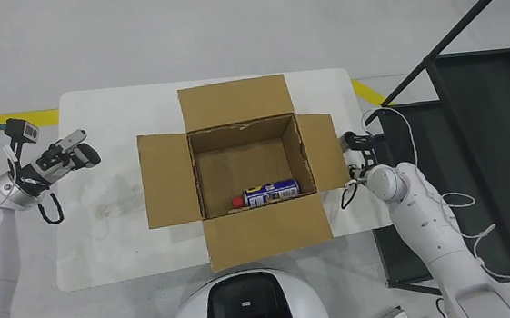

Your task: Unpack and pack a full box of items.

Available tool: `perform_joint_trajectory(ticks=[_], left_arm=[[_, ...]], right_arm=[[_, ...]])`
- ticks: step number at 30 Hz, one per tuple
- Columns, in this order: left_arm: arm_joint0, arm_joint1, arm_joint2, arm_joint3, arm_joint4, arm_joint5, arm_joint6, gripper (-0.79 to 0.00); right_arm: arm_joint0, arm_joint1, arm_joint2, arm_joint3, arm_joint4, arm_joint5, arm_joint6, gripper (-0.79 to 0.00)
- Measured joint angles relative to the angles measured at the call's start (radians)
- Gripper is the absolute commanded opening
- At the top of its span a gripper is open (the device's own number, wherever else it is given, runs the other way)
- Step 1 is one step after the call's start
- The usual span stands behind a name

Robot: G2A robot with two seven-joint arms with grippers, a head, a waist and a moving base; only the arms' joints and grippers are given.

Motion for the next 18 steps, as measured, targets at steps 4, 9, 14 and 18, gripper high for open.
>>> perform_joint_trajectory(ticks=[4,9,14,18], left_arm=[[0.000,0.000,0.000,0.000,0.000,0.000,0.000,0.000],[0.000,0.000,0.000,0.000,0.000,0.000,0.000,0.000],[0.000,0.000,0.000,0.000,0.000,0.000,0.000,0.000],[0.000,0.000,0.000,0.000,0.000,0.000,0.000,0.000]], right_arm=[[-0.005,0.002,0.011,-0.015,0.004,0.006,0.006,0.000],[-0.048,0.012,0.057,-0.098,-0.003,0.036,0.009,0.000],[-0.128,0.028,0.140,-0.245,-0.038,0.087,0.031,0.000],[-0.200,0.039,0.216,-0.392,-0.071,0.133,0.046,0.000]])
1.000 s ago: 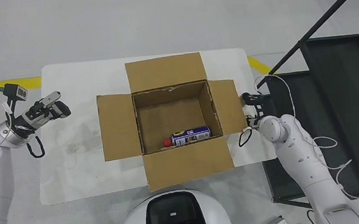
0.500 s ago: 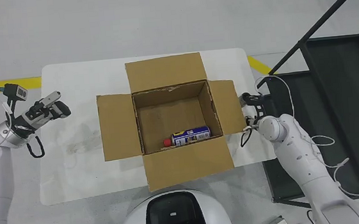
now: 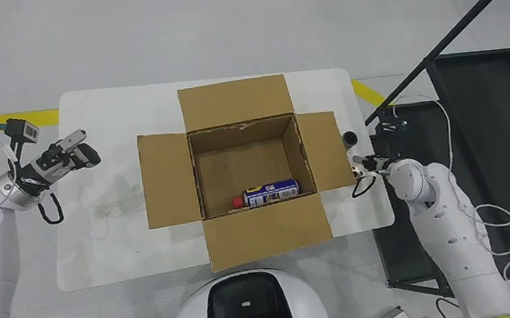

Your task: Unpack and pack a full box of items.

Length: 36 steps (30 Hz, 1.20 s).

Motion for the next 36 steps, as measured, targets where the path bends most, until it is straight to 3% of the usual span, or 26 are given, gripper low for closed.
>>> perform_joint_trajectory(ticks=[9,18,28,32,36], left_arm=[[0.000,0.000,0.000,0.000,0.000,0.000,0.000,0.000],[0.000,0.000,0.000,0.000,0.000,0.000,0.000,0.000],[0.000,0.000,0.000,0.000,0.000,0.000,0.000,0.000],[0.000,0.000,0.000,0.000,0.000,0.000,0.000,0.000],[0.000,0.000,0.000,0.000,0.000,0.000,0.000,0.000]], right_arm=[[-0.038,0.001,0.025,-0.257,0.010,-0.015,0.005,0.000],[0.043,-0.010,-0.163,-0.442,0.011,-0.151,0.078,0.000],[0.267,-0.038,-0.448,-0.308,0.034,-0.367,0.194,0.000],[0.334,-0.048,-0.500,-0.239,0.062,-0.390,0.231,0.000],[0.337,-0.049,-0.500,-0.236,0.064,-0.390,0.232,0.000]])
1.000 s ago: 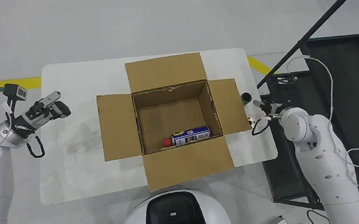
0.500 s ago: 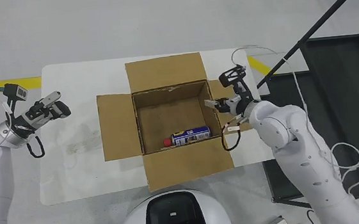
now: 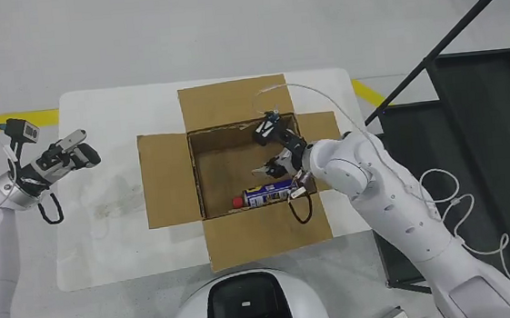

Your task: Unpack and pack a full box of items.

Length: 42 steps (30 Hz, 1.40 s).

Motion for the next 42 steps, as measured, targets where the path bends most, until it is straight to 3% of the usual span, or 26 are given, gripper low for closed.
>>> perform_joint_trajectory(ticks=[8,13,19,30,42], left_arm=[[0.000,0.000,0.000,0.000,0.000,0.000,0.000,0.000],[0.000,0.000,0.000,0.000,0.000,0.000,0.000,0.000],[0.000,0.000,0.000,0.000,0.000,0.000,0.000,0.000],[0.000,0.000,0.000,0.000,0.000,0.000,0.000,0.000],[0.000,0.000,0.000,0.000,0.000,0.000,0.000,0.000]], right_arm=[[-0.003,0.002,0.001,0.006,-0.009,-0.020,-0.014,0.000],[0.065,0.003,-0.051,0.034,-0.039,-0.227,0.036,0.000],[0.194,-0.020,-0.176,0.151,-0.039,-0.378,0.088,0.000],[0.402,-0.118,-0.435,0.452,-0.017,-0.392,0.057,0.000],[0.489,-0.188,-0.556,0.654,0.019,-0.416,0.084,0.000]])
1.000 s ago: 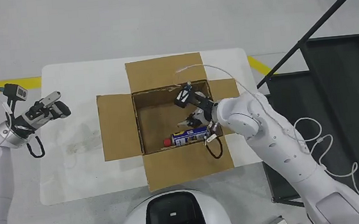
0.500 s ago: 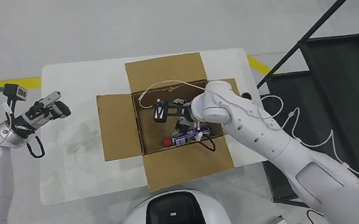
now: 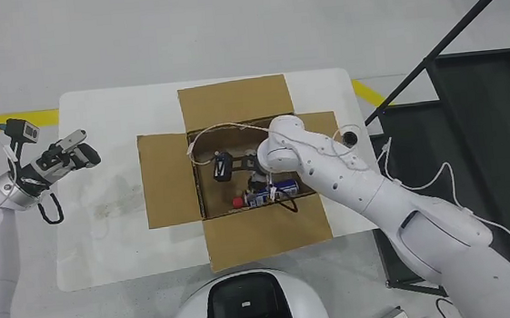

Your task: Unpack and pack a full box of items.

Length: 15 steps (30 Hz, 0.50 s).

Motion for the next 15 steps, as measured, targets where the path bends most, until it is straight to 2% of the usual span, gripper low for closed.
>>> perform_joint_trajectory(ticks=[15], left_arm=[[0.000,0.000,0.000,0.000,0.000,0.000,0.000,0.000]], right_arm=[[0.056,-0.092,-0.107,0.213,-0.012,-0.024,-0.072,0.000]])
